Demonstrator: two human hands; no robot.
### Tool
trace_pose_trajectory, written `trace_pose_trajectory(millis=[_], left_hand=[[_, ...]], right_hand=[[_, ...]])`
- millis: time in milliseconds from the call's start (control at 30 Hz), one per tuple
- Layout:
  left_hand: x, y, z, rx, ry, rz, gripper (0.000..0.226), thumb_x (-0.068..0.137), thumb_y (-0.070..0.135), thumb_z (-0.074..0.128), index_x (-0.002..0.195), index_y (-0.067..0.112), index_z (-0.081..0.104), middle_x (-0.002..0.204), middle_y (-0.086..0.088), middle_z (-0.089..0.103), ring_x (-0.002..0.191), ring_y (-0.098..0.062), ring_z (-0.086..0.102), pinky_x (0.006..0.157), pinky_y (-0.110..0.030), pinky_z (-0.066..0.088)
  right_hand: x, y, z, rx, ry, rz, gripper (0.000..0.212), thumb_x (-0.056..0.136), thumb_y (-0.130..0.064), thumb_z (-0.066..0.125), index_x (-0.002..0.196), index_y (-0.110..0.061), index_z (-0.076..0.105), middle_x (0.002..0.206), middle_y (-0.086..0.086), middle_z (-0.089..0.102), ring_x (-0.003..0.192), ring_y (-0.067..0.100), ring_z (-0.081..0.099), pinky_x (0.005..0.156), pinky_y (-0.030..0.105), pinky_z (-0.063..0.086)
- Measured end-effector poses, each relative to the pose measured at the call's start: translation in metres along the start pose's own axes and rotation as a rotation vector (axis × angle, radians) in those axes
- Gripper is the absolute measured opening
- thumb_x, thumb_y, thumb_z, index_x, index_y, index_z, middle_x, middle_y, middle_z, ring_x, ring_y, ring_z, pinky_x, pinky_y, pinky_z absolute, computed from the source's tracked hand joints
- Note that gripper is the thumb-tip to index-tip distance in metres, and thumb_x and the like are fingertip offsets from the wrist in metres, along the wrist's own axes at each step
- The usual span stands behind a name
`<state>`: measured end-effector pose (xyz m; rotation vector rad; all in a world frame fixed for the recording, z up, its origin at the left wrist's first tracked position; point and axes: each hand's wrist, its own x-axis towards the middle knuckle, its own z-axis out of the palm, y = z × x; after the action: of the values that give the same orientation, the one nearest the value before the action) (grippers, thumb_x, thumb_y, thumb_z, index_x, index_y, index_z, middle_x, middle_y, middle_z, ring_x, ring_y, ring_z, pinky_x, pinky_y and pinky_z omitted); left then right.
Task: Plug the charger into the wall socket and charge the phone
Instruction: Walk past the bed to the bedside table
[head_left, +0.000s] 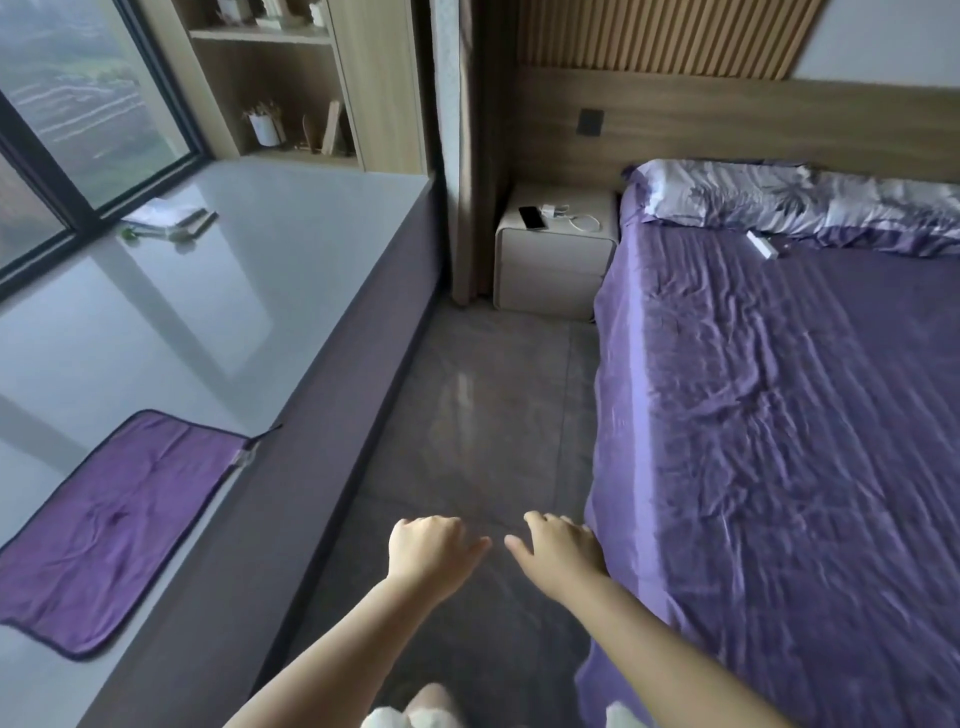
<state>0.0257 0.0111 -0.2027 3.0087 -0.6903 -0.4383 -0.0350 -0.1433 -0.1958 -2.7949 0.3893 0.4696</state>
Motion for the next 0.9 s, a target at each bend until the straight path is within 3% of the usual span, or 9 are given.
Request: trace_pose_trajectory(millis=[167,433,533,600,900], left_hand=[[0.034,-0.028,0.001,-0.022,-0.04,0.036,0.051,0.081,0.061,0.035,0.072,0.02,0.063,0.081,0.002,0.071,0.083,-0.021,0.066,0.069,-0.032,0.032],[0.111,-0.091,-0.026,0.013,-0.082,0.087,0.042,0.085,0.049,0.038,0.09,0.021,0.069,0.095,0.0,0.074,0.092,-0.022,0.066,0.076,-0.032,0.037],[0.134,-0.104,-0.035,-0.004,-0.121,0.104,0.04,0.086,0.046,0.038,0.073,0.014,0.058,0.09,-0.003,0.074,0.086,-0.025,0.066,0.072,-0.032,0.037],[0.145,-0.107,-0.039,-0.027,-0.156,0.109,0.038,0.085,0.047,0.037,0.065,0.019,0.053,0.086,-0.004,0.073,0.083,-0.026,0.065,0.071,-0.032,0.035],[0.209,-0.102,-0.044,-0.043,-0.233,0.101,0.048,0.083,0.057,0.036,0.084,0.02,0.067,0.095,0.0,0.073,0.093,-0.024,0.065,0.079,-0.033,0.039]], right_hand=[[0.031,-0.016,-0.001,0.016,-0.03,0.056,0.05,0.092,-0.05,0.037,0.124,-0.013,0.049,0.124,0.01,0.062,0.116,0.031,0.054,0.096,0.042,0.041],[0.101,-0.066,-0.013,0.05,0.012,0.17,0.049,0.091,-0.049,0.038,0.122,-0.014,0.051,0.123,0.01,0.063,0.115,0.031,0.055,0.094,0.041,0.041],[0.12,-0.08,-0.019,0.062,0.036,0.207,0.047,0.091,-0.049,0.039,0.119,-0.014,0.052,0.119,0.01,0.065,0.113,0.032,0.056,0.091,0.041,0.042],[0.128,-0.083,-0.022,0.063,0.042,0.23,0.046,0.09,-0.049,0.04,0.116,-0.013,0.053,0.116,0.011,0.066,0.11,0.032,0.058,0.088,0.04,0.043],[0.179,-0.054,-0.041,0.089,0.02,0.284,0.047,0.091,-0.05,0.038,0.118,-0.015,0.052,0.116,0.009,0.066,0.106,0.031,0.06,0.083,0.037,0.044]])
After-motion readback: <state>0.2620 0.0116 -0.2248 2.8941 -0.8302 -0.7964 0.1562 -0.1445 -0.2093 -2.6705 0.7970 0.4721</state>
